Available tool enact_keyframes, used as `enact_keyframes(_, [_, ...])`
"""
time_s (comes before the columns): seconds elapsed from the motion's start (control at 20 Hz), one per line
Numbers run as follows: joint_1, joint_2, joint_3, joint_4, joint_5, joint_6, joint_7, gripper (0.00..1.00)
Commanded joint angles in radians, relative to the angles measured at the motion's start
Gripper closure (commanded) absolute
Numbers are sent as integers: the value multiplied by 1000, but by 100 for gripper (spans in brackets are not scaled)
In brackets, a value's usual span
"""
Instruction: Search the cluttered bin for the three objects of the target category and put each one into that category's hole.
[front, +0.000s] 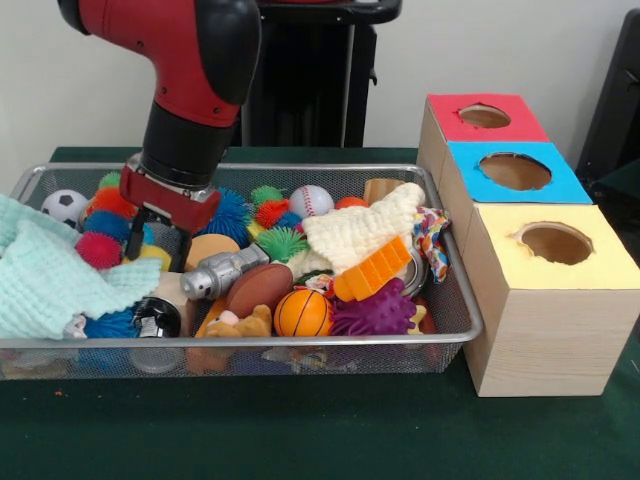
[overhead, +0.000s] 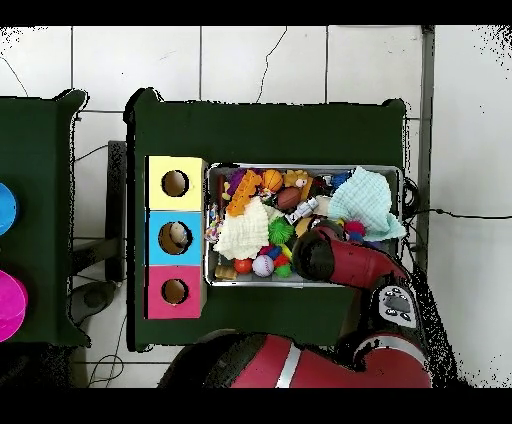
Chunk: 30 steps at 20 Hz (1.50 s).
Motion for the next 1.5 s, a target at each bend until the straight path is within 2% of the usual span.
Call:
enact_keyframes(0.05, [-35, 203, 142, -114, 41, -22, 122, 0])
enact_keyframes(0.25, [-68, 217, 189, -132, 37, 20, 96, 0])
enact_keyframes(0.4, [-52, 204, 168, -141, 26, 25, 85, 0])
enact_keyframes(0.6, [-27, 97, 145, -91, 23, 119, 69, 0])
enact_keyframes(0.75, [-46, 13, 185, -46, 34, 231, 43, 0])
enact_keyframes(0.95, [-65, -43, 221, 0, 68, 333, 55, 0])
enact_keyframes(1.25, [-87, -71, 257, 17, 108, 428, 73, 0])
enact_keyframes(1.5, [-113, -59, 283, 3, 112, 437, 56, 0])
